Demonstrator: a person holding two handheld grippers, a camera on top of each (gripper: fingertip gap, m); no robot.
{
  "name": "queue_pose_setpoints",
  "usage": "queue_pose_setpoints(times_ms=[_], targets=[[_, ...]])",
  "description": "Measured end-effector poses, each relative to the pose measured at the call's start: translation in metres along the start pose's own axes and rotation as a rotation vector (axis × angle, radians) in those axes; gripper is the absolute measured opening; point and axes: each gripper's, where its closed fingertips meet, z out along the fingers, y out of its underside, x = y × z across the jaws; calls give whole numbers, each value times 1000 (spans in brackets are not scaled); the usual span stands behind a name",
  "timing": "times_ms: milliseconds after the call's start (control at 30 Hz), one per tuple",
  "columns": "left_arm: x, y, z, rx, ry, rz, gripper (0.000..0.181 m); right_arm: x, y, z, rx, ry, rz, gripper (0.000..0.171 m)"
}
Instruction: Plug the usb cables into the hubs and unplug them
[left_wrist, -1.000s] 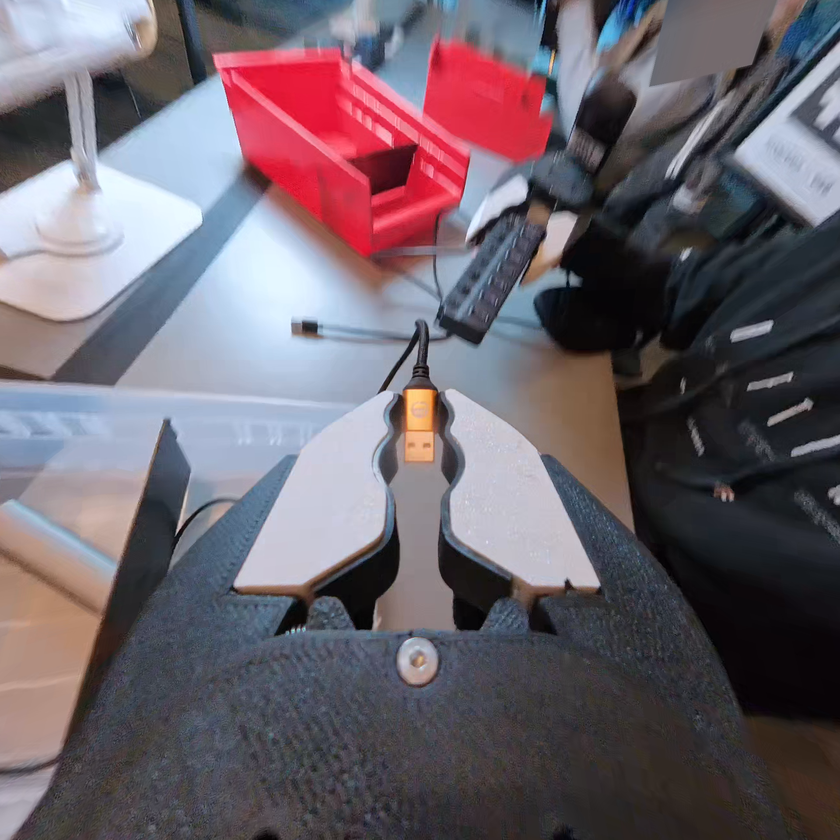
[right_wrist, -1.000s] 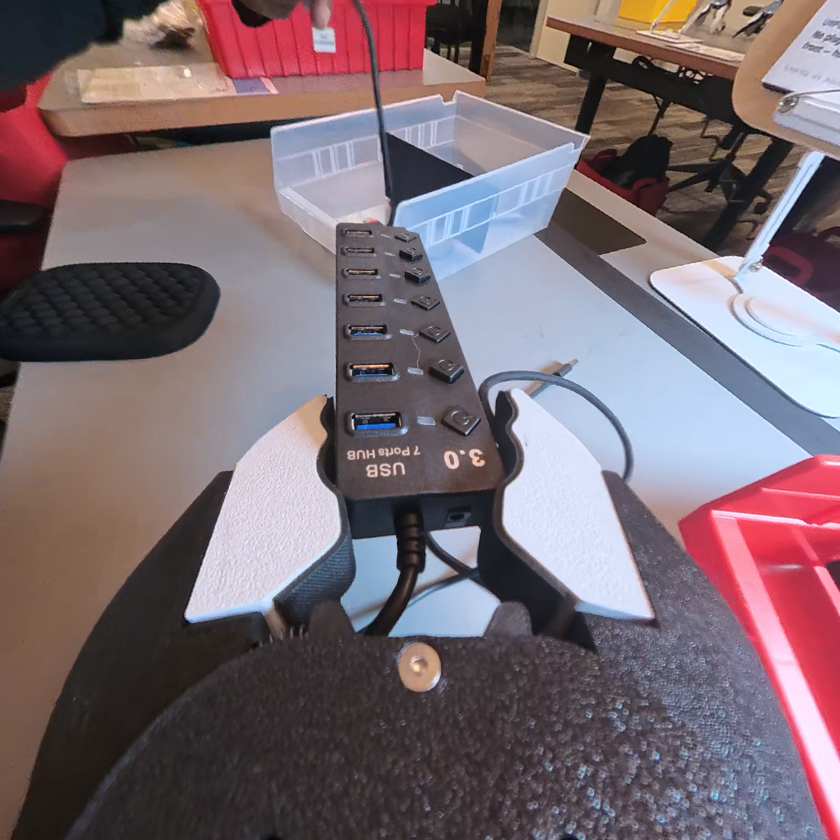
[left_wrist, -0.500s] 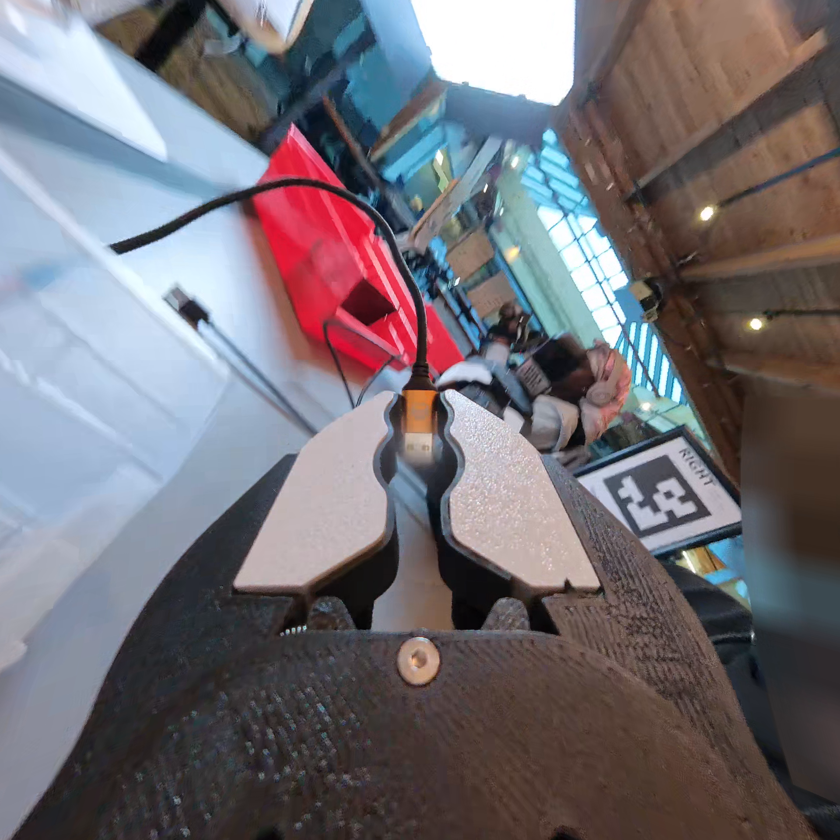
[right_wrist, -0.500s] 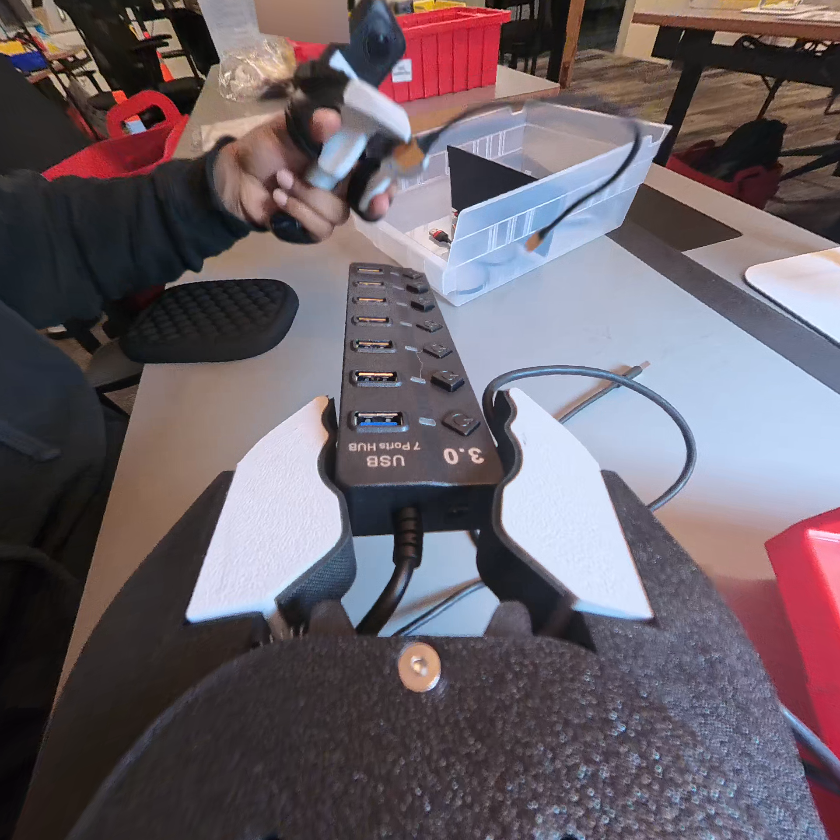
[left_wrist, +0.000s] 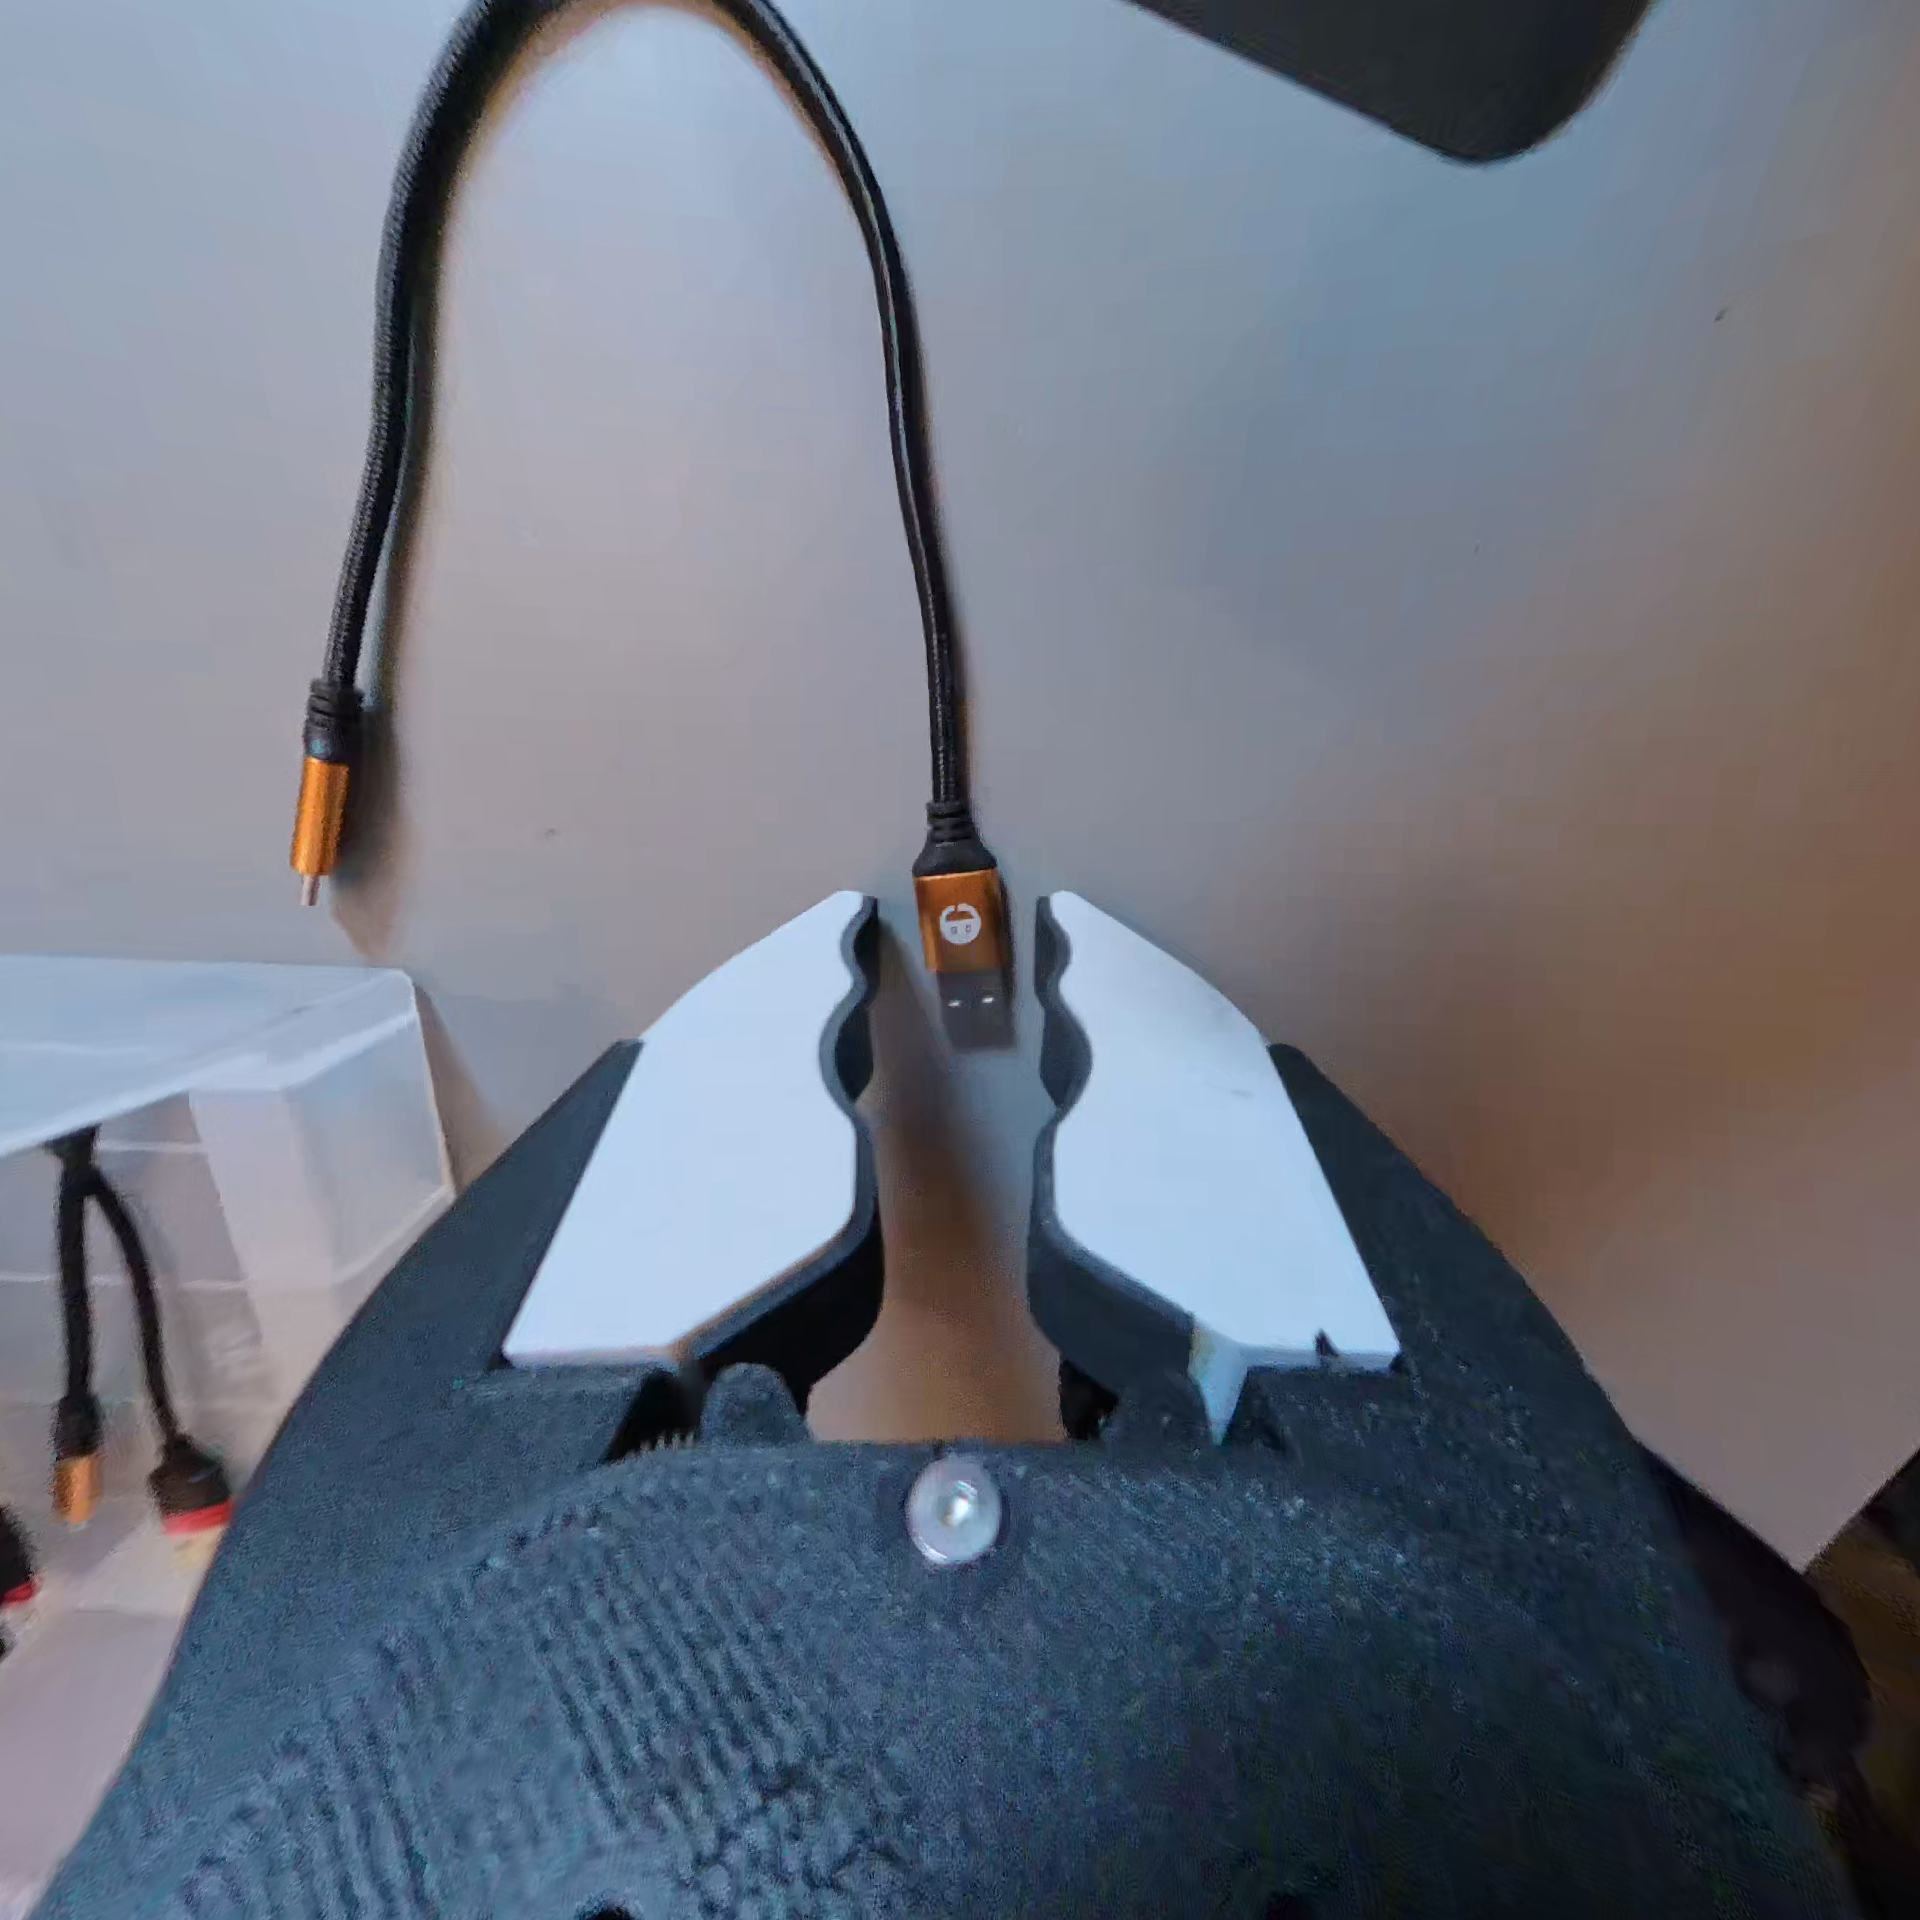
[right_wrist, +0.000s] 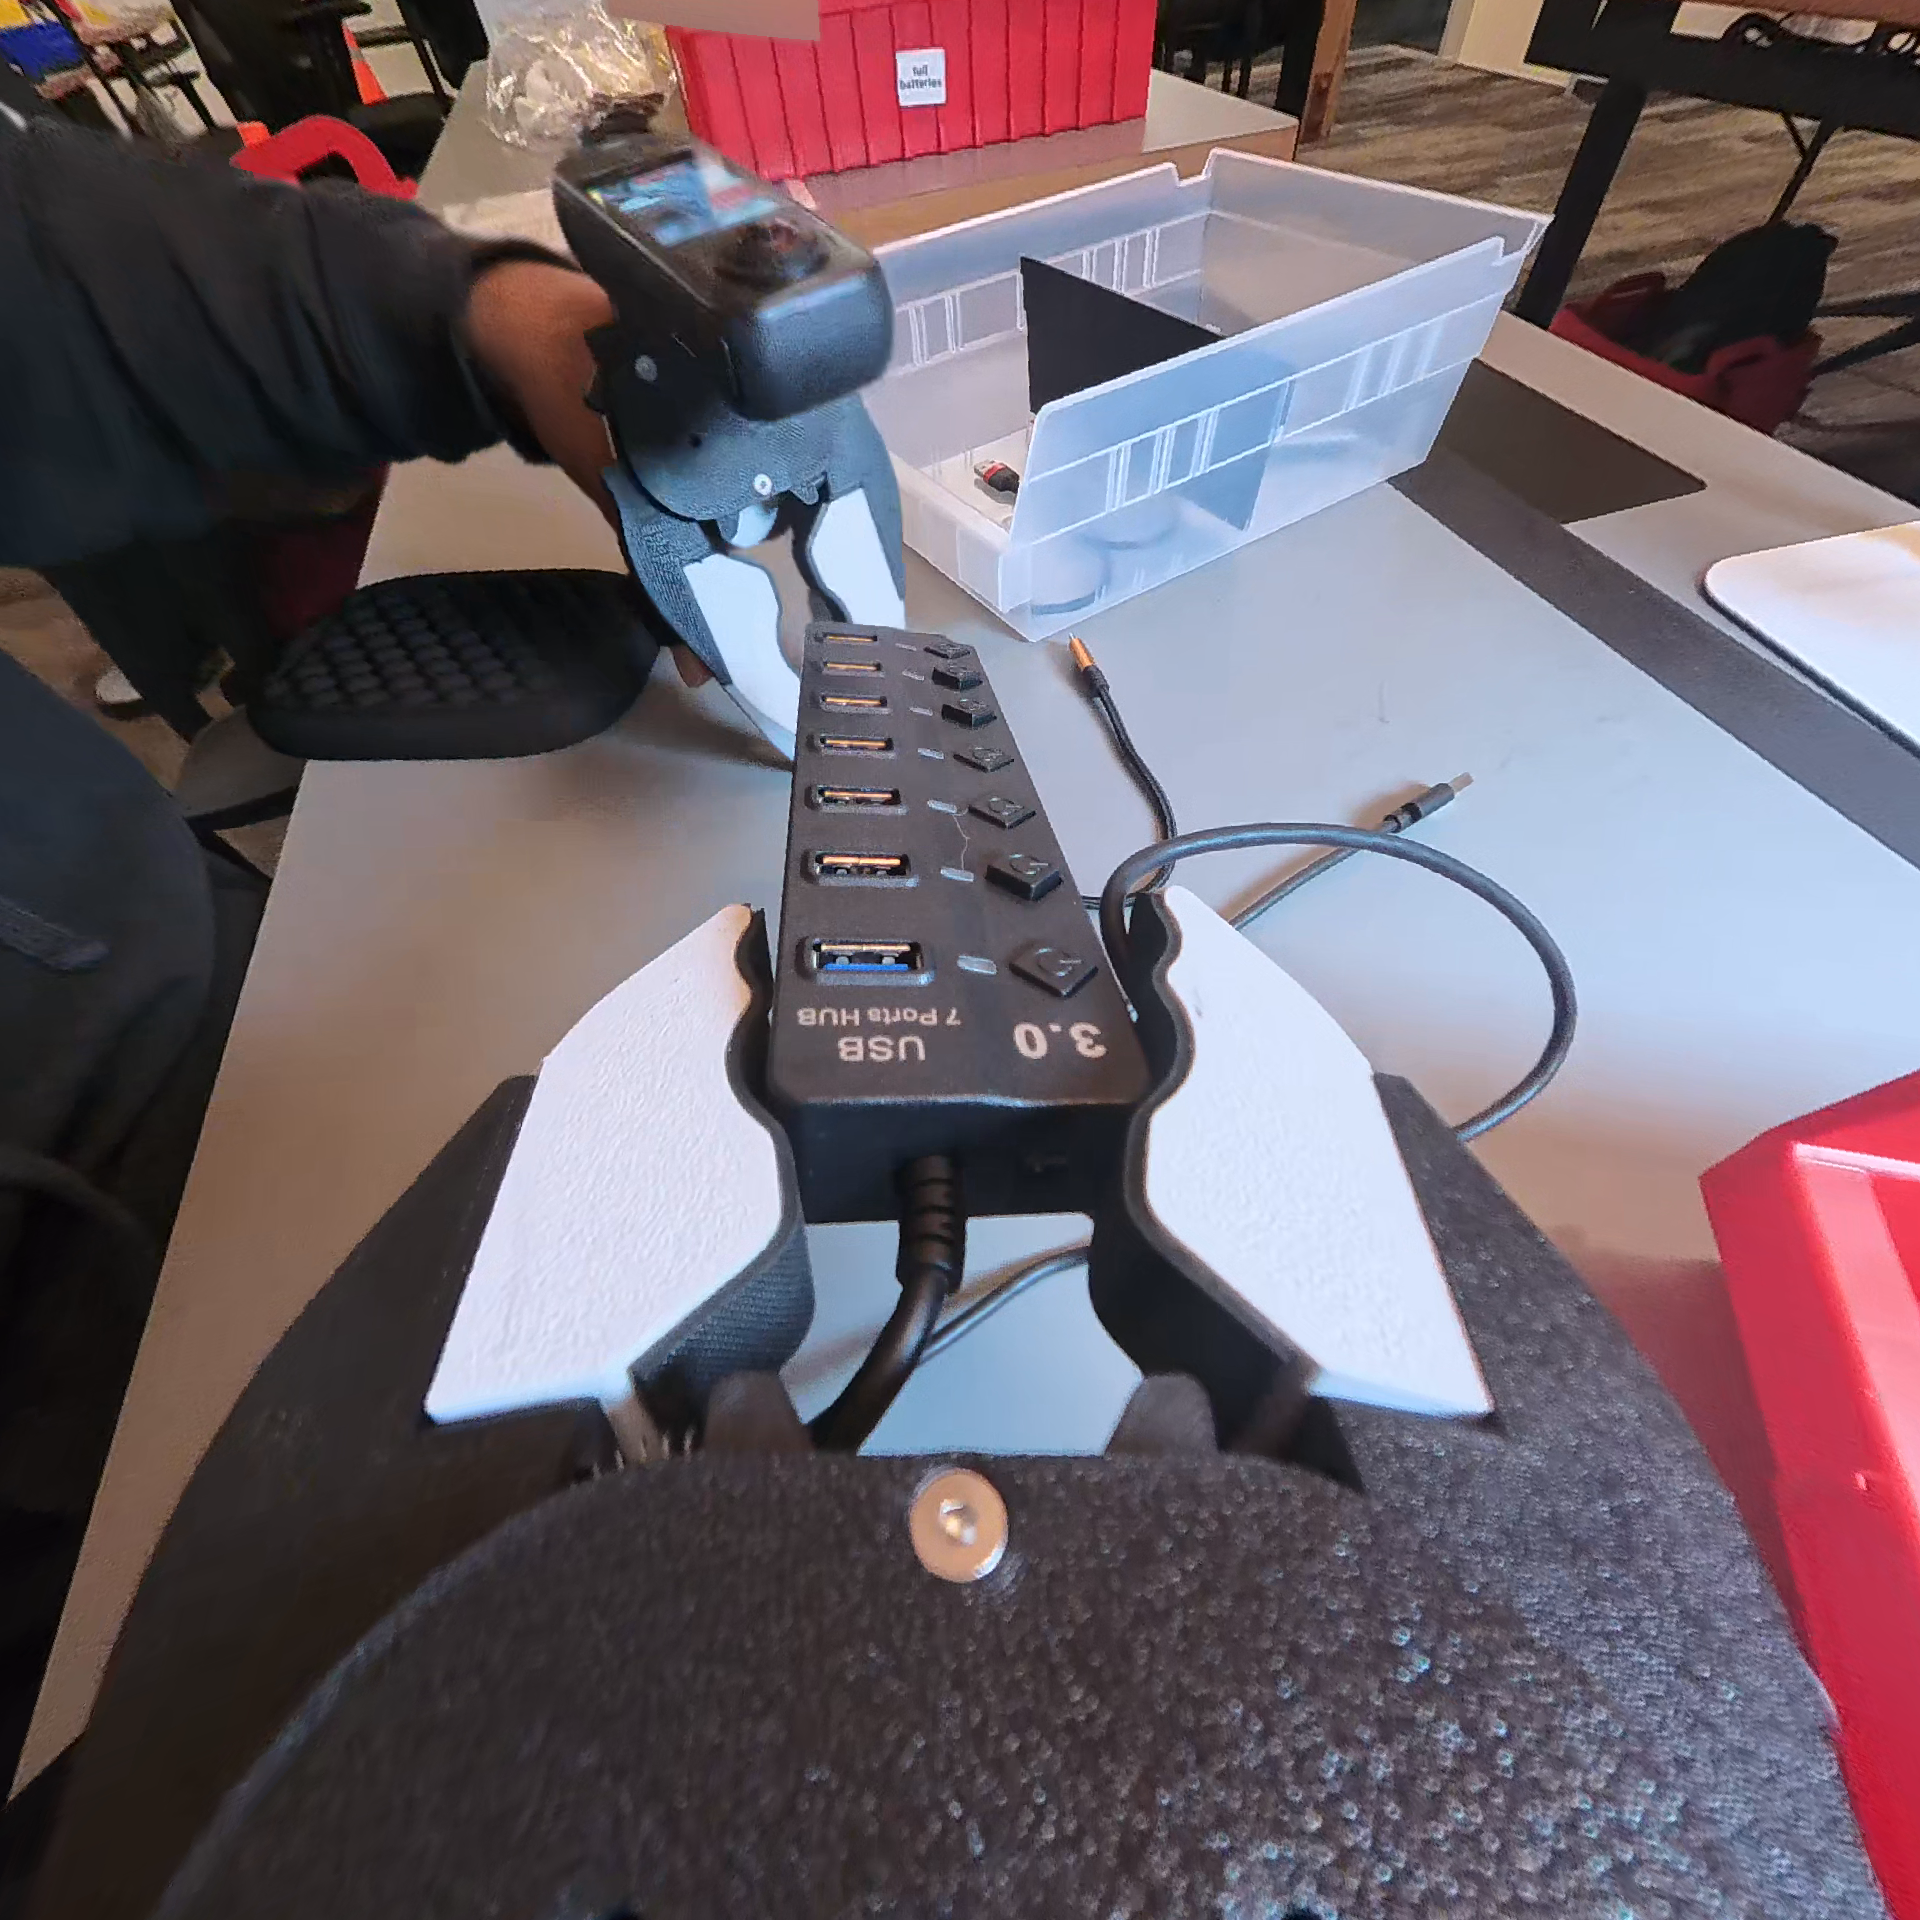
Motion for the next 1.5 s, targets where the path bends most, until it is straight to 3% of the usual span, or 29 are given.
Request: queue_pose_setpoints(times_ms=[33, 200, 267, 433, 567, 733, 867, 1000, 1167, 1367, 1433, 1500], targets=[[-2, 2, -1, -50, -4, 13, 33, 0, 0, -1, 6, -4, -6, 66], [2, 5, -1, -146, 55, 37, 27, -3, -1, -1, 17, -7, -55, 66], [1, 6, -1, -147, 62, 48, 16, -5, -1, -1, 15, -9, -76, 66], [4, 4, -1, -90, 97, 83, 15, -8, -4, 1, 24, -13, -106, 66], [15, -15, -19, 220, 368, -142, 15, -9, -7, -3, 47, -11, -108, 66], [5, -52, -94, 832, 743, -461, 15, -8, -16, -11, 103, -36, -80, 66], [-13, -61, -132, 1169, 876, -577, 15, -9, -14, -8, 110, -56, -55, 66], [-13, -71, -161, 1363, 944, -549, 15, -12, -15, -3, 121, -77, -31, 66], [-5, -88, -180, 1462, 956, -506, 15, -19, -18, 2, 140, -117, -9, 66], [2, -101, -176, 1461, 927, -477, 15, -22, -16, 6, 126, -126, -7, 66], [3, -102, -165, 1417, 844, -454, 15, -21, -14, 6, 115, -118, -14, 66], [1, -101, -137, 1260, 654, -421, 15, -19, -13, 3, 103, -109, -21, 66]])
